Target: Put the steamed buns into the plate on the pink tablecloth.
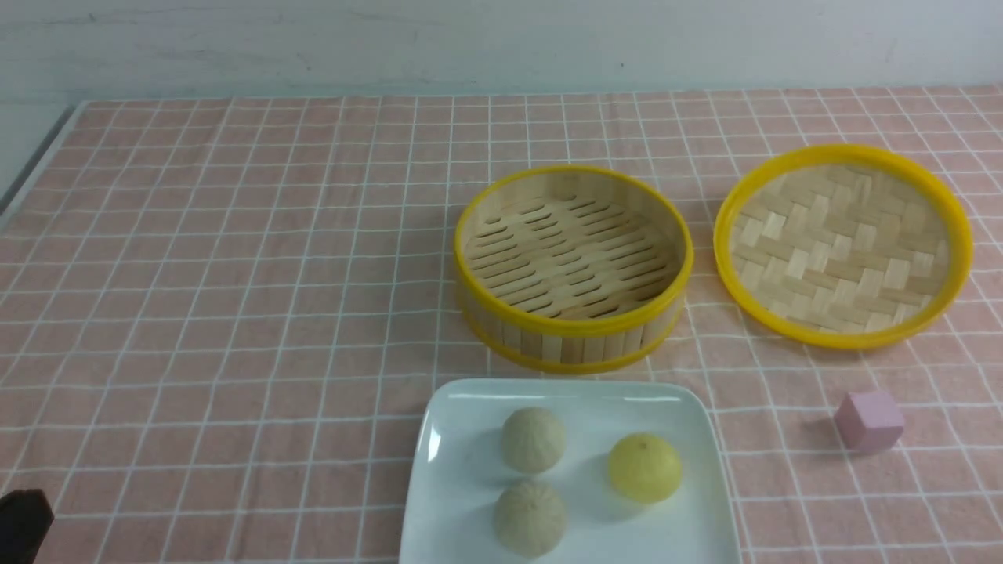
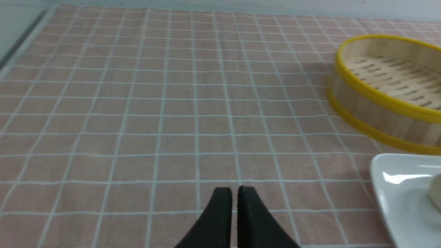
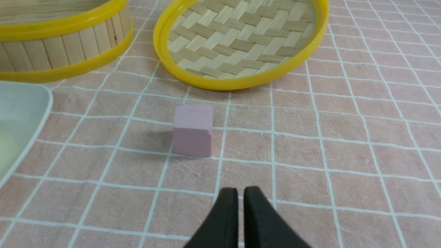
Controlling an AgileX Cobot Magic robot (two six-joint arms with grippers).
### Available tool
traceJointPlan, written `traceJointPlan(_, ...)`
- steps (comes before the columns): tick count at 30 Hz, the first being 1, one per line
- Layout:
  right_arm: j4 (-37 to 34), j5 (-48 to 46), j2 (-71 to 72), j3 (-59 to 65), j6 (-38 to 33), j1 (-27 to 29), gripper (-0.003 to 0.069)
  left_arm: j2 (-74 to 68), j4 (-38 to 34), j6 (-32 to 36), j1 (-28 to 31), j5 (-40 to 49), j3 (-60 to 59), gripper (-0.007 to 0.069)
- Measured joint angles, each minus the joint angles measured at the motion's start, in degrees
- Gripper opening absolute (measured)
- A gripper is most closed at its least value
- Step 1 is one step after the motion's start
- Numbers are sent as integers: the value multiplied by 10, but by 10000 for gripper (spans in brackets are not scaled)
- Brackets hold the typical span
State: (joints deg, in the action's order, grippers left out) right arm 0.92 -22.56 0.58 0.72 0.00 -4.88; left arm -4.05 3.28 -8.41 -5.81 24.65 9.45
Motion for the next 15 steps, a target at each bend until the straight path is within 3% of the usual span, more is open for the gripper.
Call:
traceJointPlan(5,0,0,0,0,0,0,60,37,-6,-8,81,-6,-65,58)
traceJointPlan(15,0,0,0,0,0,0,76,47,-2,-14,85,-20,-105,64)
